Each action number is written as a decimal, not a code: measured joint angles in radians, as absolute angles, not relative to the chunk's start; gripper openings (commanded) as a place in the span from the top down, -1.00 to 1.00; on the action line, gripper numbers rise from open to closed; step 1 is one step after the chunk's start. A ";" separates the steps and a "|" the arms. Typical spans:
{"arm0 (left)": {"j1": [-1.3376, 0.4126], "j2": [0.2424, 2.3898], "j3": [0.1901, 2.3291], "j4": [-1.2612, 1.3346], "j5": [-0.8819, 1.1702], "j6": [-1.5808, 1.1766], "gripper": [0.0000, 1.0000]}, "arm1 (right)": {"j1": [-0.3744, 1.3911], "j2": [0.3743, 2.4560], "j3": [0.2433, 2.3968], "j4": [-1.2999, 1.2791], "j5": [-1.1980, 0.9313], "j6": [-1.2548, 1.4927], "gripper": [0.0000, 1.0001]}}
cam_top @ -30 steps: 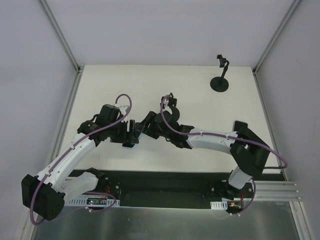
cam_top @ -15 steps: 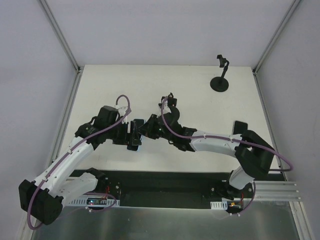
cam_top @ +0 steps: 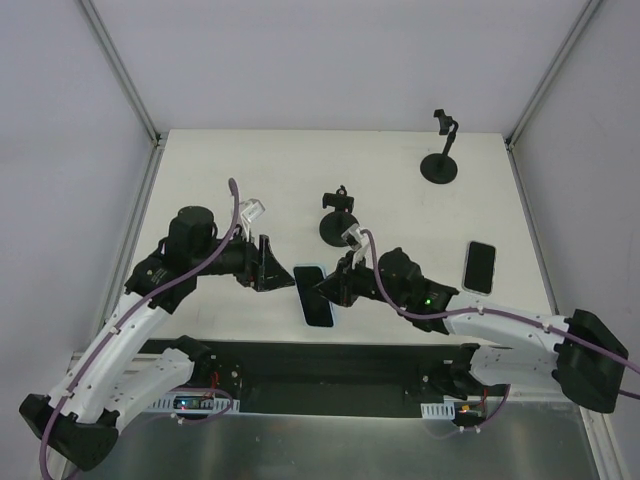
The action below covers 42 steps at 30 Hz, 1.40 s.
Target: Place the phone on the phone stand
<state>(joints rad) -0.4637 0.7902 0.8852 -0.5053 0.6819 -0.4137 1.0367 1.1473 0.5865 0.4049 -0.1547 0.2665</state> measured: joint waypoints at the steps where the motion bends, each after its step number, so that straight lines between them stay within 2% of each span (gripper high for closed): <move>1: -0.464 0.796 0.881 -0.487 0.713 -0.416 -0.30 | 1.032 1.118 0.571 0.410 -0.183 0.247 0.99; 4: -0.464 0.799 0.856 -0.418 0.805 -0.423 -0.33 | 1.021 1.027 0.535 0.426 -0.260 0.209 0.99; 6: -0.467 0.801 0.842 -0.386 0.849 -0.427 -0.48 | 1.014 0.967 0.516 0.443 -0.319 0.194 0.99; 8: -0.478 0.811 0.836 -0.357 0.885 -0.429 -0.51 | 1.010 0.923 0.510 0.459 -0.377 0.187 0.99; 12: -0.570 0.865 0.836 -0.302 0.938 -0.430 0.00 | 1.007 0.888 0.510 0.489 -0.472 0.184 0.99; 13: -0.604 0.878 0.836 -0.296 0.942 -0.428 0.22 | 1.007 0.886 0.510 0.490 -0.487 0.184 0.99; 15: -0.686 0.915 0.844 -0.289 0.947 -0.414 0.39 | 1.007 0.885 0.510 0.488 -0.525 0.184 0.99; 16: -0.711 0.927 0.848 -0.288 0.950 -0.408 0.71 | 1.005 0.885 0.511 0.487 -0.543 0.185 0.99; 18: -0.741 0.947 0.862 -0.288 0.951 -0.389 0.95 | 1.005 0.884 0.514 0.481 -0.578 0.190 0.99; 22: -0.757 0.953 0.878 -0.274 0.956 -0.323 1.00 | 0.988 0.877 0.528 0.457 -0.611 0.250 0.99; 23: -0.763 0.953 0.880 -0.270 0.957 -0.319 1.00 | 0.987 0.873 0.530 0.455 -0.614 0.253 0.86; 25: -0.775 0.951 0.883 -0.268 0.948 -0.316 1.00 | 0.986 0.867 0.531 0.448 -0.622 0.257 0.49; 26: -0.780 0.949 0.884 -0.270 0.937 -0.315 1.00 | 0.986 0.867 0.533 0.442 -0.626 0.258 0.14; 28: -0.787 0.938 0.884 -0.276 0.918 -0.323 1.00 | 0.986 0.867 0.538 0.437 -0.634 0.251 -0.11; 29: -0.788 0.931 0.884 -0.275 0.900 -0.326 1.00 | 0.989 0.866 0.542 0.438 -0.646 0.237 -0.31; 32: -0.792 0.900 0.886 -0.275 0.865 -0.332 1.00 | 0.992 0.865 0.542 0.437 -0.665 0.240 -0.43; 34: -0.792 0.878 0.890 -0.274 0.851 -0.339 1.00 | 0.994 0.865 0.542 0.440 -0.671 0.243 -0.41; 36: -0.793 0.859 0.895 -0.270 0.850 -0.349 1.00 | 0.996 0.867 0.535 0.459 -0.674 0.252 -0.12; 37: -0.793 0.850 0.897 -0.266 0.850 -0.353 1.00 | 0.997 0.870 0.530 0.474 -0.675 0.256 0.10; 38: -0.793 0.846 0.899 -0.266 0.850 -0.356 1.00 | 1.000 0.876 0.526 0.488 -0.678 0.263 0.66; 39: -0.793 0.846 0.902 -0.266 0.850 -0.358 1.00 | 1.002 0.886 0.525 0.498 -0.682 0.268 0.92; 40: -0.793 0.846 0.905 -0.266 0.850 -0.360 1.00 | 1.008 0.894 0.525 0.508 -0.684 0.267 0.99; 42: -0.792 0.849 0.910 -0.274 0.847 -0.369 0.71 | 1.015 0.912 0.525 0.524 -0.689 0.287 0.98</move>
<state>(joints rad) -0.7921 0.8494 0.9104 -0.2741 0.8467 -0.3695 1.0153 0.9123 0.5251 0.5240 -0.6888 0.2874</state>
